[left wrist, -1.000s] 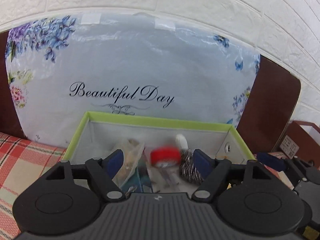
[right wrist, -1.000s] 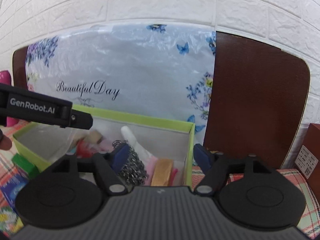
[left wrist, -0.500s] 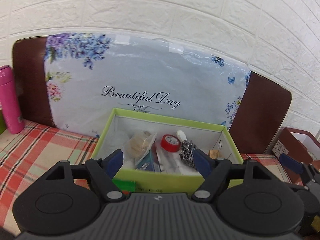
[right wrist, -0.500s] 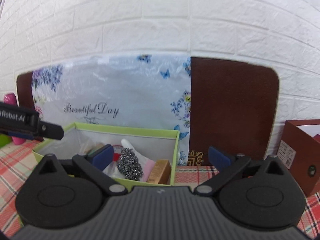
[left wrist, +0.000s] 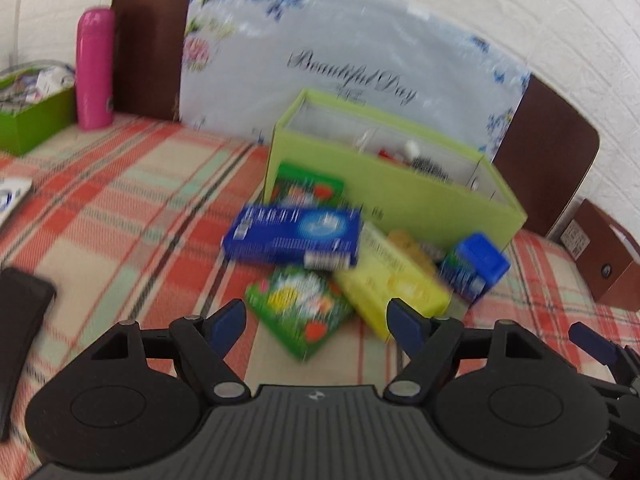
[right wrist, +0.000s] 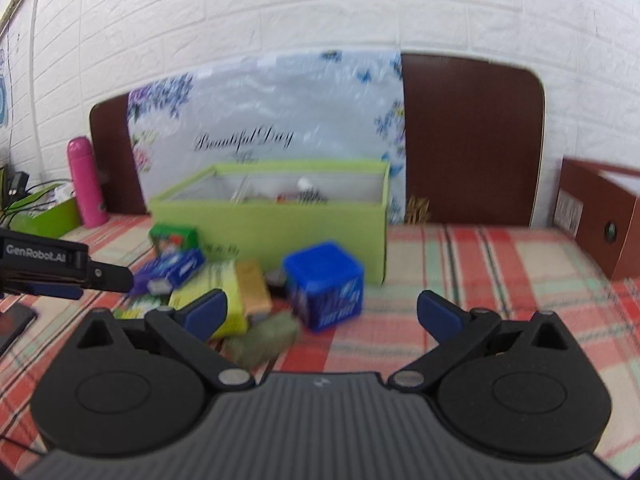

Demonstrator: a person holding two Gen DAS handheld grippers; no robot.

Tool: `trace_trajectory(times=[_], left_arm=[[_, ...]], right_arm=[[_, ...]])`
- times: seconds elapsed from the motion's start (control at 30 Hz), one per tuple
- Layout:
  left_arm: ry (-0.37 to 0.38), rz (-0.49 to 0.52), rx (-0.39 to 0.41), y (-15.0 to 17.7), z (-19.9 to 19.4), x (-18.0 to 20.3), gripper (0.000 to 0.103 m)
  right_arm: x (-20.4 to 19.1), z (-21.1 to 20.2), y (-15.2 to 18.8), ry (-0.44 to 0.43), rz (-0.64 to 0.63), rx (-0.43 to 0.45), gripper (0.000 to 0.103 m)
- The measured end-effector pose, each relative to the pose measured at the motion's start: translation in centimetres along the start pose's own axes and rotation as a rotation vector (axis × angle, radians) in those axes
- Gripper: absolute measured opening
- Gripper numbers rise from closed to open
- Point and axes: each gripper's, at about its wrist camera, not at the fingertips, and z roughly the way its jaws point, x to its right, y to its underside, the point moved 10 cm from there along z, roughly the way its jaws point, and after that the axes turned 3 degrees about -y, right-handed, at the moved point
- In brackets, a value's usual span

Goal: Organize objects
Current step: 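Grasp the yellow medicine box with the right tool while the left tool grasps the green candy box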

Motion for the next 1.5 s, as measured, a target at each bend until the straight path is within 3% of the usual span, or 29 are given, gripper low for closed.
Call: trace_trajectory(times=[0.2, 0.43, 0.7, 0.73, 0.87, 0.97, 1.1, 1.17, 1.2, 1.23, 1.27, 1.4, 1.5], left_arm=[[-0.065, -0.029, -0.036, 1.8, 1.4, -1.7, 0.080], [-0.087, -0.117, -0.023, -0.4, 4.6, -1.9, 0.080], [-0.129, -0.031, 0.019, -1.8, 7.5, -1.3, 0.082], [-0.123, -0.016, 0.020, -1.7, 7.4, -1.3, 0.080], [-0.063, 0.045, -0.012, -1.0, 6.0, -1.6, 0.054], [-0.044, 0.050, -0.032, 0.0, 4.6, -2.7, 0.050], [-0.064, 0.067, -0.026, 1.3, 3.0, -4.2, 0.051], [-0.072, 0.065, -0.024, 1.9, 2.1, -4.9, 0.056], [-0.069, 0.056, -0.022, 2.1, 1.6, -5.2, 0.060], [-0.063, 0.048, -0.014, 2.2, 1.0, -5.5, 0.064], [-0.053, 0.044, -0.004, 2.3, 0.4, -5.7, 0.067], [0.000, 0.077, 0.014, 2.9, -1.0, -5.7, 0.077], [-0.003, 0.112, -0.013, 3.7, -0.5, -5.3, 0.079]], right_arm=[[-1.1, -1.0, 4.3, -0.036, 0.026, -0.082, 0.103], [-0.9, -1.8, 4.9, -0.036, 0.045, -0.084, 0.103], [-1.9, -1.2, 4.8, -0.053, 0.006, -0.092, 0.103], [-2.2, -0.9, 4.7, -0.059, -0.010, -0.093, 0.103], [-3.8, 1.0, 3.8, -0.080, -0.093, -0.089, 0.103], [-5.3, 3.1, 3.2, -0.109, -0.175, -0.094, 0.101], [-7.6, 5.8, 2.5, -0.118, -0.298, -0.093, 0.096], [-8.7, 6.8, 2.4, -0.122, -0.341, -0.094, 0.091], [-9.3, 7.2, 2.4, -0.128, -0.364, -0.093, 0.087], [-9.7, 7.6, 2.6, -0.134, -0.389, -0.099, 0.069], [-10.0, 7.9, 2.8, -0.132, -0.409, -0.113, 0.066], [-10.6, 6.0, 2.7, -0.168, -0.397, -0.102, 0.065], [-10.4, 2.9, 2.7, -0.211, -0.386, -0.086, 0.065]])
